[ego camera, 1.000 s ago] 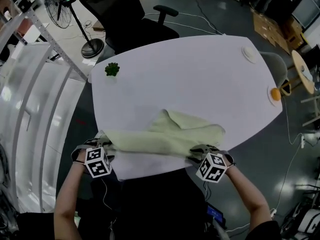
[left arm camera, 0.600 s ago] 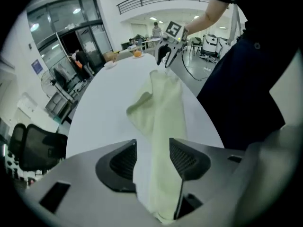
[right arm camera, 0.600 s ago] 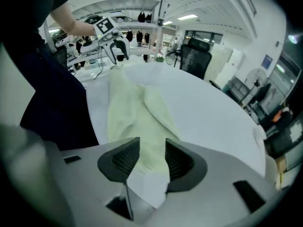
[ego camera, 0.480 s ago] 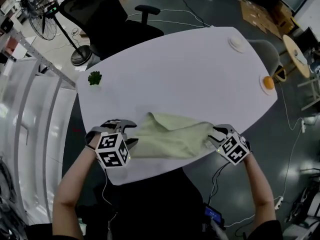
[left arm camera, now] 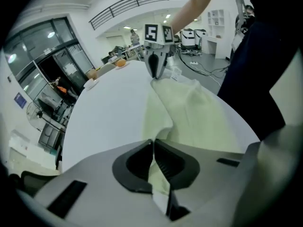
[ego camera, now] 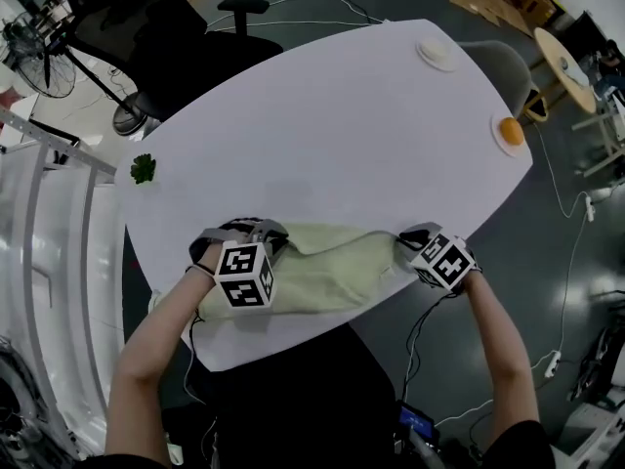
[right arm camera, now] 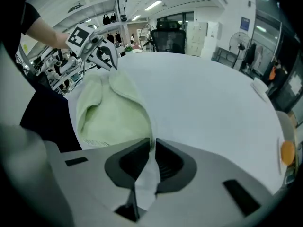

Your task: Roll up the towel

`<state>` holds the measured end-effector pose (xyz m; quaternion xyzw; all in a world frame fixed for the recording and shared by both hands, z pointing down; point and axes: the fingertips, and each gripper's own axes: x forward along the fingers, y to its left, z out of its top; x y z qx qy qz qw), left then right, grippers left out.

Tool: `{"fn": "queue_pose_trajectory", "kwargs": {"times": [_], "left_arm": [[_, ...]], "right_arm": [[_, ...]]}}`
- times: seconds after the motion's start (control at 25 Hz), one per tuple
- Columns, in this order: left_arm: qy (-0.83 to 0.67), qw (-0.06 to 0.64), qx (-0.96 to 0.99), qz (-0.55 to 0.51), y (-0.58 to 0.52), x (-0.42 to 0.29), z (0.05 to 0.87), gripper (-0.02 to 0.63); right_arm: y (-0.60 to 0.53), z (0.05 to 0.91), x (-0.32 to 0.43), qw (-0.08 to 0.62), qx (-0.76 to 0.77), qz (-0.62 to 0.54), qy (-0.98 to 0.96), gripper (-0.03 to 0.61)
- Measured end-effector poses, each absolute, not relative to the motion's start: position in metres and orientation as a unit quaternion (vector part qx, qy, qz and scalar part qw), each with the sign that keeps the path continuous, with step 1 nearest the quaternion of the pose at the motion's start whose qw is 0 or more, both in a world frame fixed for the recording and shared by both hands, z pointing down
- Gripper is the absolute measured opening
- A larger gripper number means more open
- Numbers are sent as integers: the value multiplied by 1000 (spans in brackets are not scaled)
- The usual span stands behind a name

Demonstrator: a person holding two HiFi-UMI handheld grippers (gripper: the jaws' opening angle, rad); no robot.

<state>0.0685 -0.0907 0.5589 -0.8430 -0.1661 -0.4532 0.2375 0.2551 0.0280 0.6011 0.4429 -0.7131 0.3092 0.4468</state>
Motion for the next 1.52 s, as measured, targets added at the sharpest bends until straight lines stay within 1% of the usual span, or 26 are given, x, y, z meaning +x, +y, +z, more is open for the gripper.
{"fn": "queue_pose_trajectory", "kwargs": {"times": [0.04, 0.2, 0.36, 0.48, 0.68, 0.84, 0.92, 1.0, 1.04, 1.08, 1.12, 1.16, 1.2, 1.24, 1.28, 1.32, 1.44, 1.52], "left_arm": [[-150, 223, -854, -446, -96, 74, 555, 25], [-56, 152, -893, -419, -134, 94, 539, 24], [41, 120, -898, -422, -178, 104, 545, 23], [75, 135, -883, -443, -195, 112, 558, 25], [75, 214, -838, -496, -207, 119, 591, 26], [73, 258, -822, -503, -208, 122, 595, 25], [71, 262, -822, -500, -208, 124, 594, 23], [74, 253, -829, -493, -208, 125, 593, 18], [78, 242, -835, -487, -208, 125, 593, 18], [84, 228, -843, -480, -209, 124, 592, 22], [94, 213, -850, -472, -211, 124, 590, 40], [104, 198, -857, -464, -214, 123, 588, 77], [112, 185, -862, -458, -218, 122, 585, 127], [118, 173, -865, -455, -221, 120, 581, 190], [121, 161, -868, -454, -224, 118, 578, 271], [124, 151, -870, -452, -226, 116, 574, 328], [136, 127, -881, -434, -234, 104, 550, 333], [142, 118, -888, -421, -236, 86, 533, 338]], "right_arm": [[28, 600, 254, 447, 441, 305, -716, 39], [26, 596, 258, 447, 438, 297, -722, 29], [25, 600, 260, 455, 434, 295, -720, 29], [26, 603, 260, 461, 430, 302, -715, 29], [23, 604, 261, 500, 427, 286, -697, 28], [20, 605, 262, 527, 416, 279, -686, 29], [20, 605, 265, 530, 415, 289, -681, 31], [19, 606, 267, 532, 416, 294, -676, 31], [18, 605, 269, 532, 420, 292, -675, 38], [17, 605, 272, 530, 428, 289, -673, 67], [17, 605, 277, 525, 439, 287, -670, 111], [16, 604, 283, 516, 453, 288, -667, 157], [16, 602, 287, 506, 468, 292, -663, 196], [16, 599, 291, 495, 481, 298, -659, 234], [16, 595, 294, 487, 492, 300, -656, 262], [15, 589, 297, 483, 500, 297, -655, 282], [9, 566, 302, 481, 515, 271, -656, 331], [6, 548, 302, 477, 525, 249, -660, 342]]}}
